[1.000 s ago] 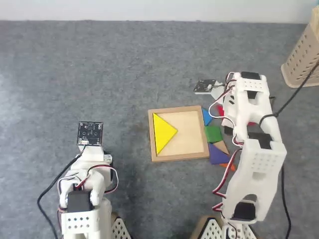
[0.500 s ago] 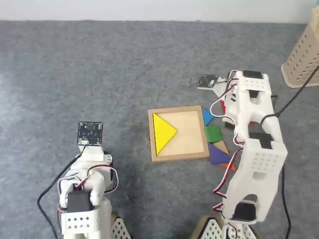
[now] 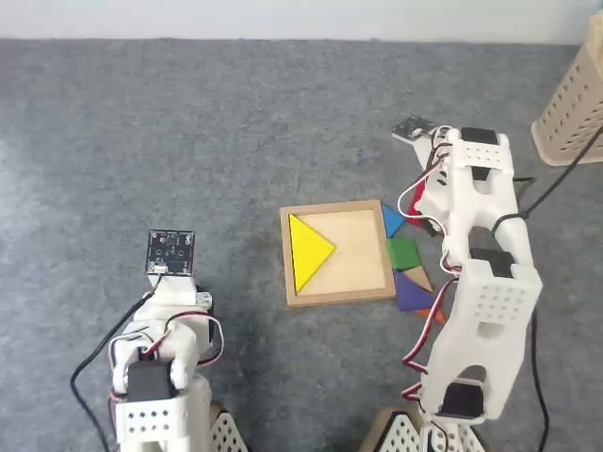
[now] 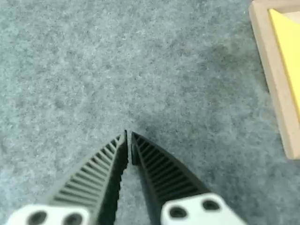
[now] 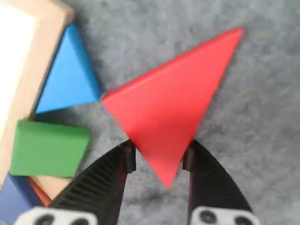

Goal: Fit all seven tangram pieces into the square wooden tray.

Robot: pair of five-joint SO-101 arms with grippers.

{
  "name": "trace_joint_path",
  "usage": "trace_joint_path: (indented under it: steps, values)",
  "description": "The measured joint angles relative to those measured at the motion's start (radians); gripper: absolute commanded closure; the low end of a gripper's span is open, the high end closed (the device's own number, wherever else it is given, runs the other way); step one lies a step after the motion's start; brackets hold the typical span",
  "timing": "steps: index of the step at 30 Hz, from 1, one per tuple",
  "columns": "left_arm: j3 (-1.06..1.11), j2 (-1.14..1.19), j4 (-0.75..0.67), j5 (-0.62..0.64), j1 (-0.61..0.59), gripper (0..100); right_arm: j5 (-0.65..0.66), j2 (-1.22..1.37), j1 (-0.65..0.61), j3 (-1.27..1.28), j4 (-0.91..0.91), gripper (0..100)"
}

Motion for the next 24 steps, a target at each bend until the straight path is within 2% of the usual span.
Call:
trace_joint_path:
  steps: [5, 18, 24]
  values:
    - [0.000, 0.000, 0.000, 0.000, 0.000, 99, -0.069, 0.000, 0.015, -0.003, 0.017, 79.4]
    - [0.000, 0.000, 0.000, 0.000, 0.000, 99, -0.308, 0.006, 0.135, -0.046, 0.038, 79.0]
    - [0.000, 0.000, 0.000, 0.000, 0.000, 99, -0.313, -0.057, 0.135, -0.046, 0.101, 78.9]
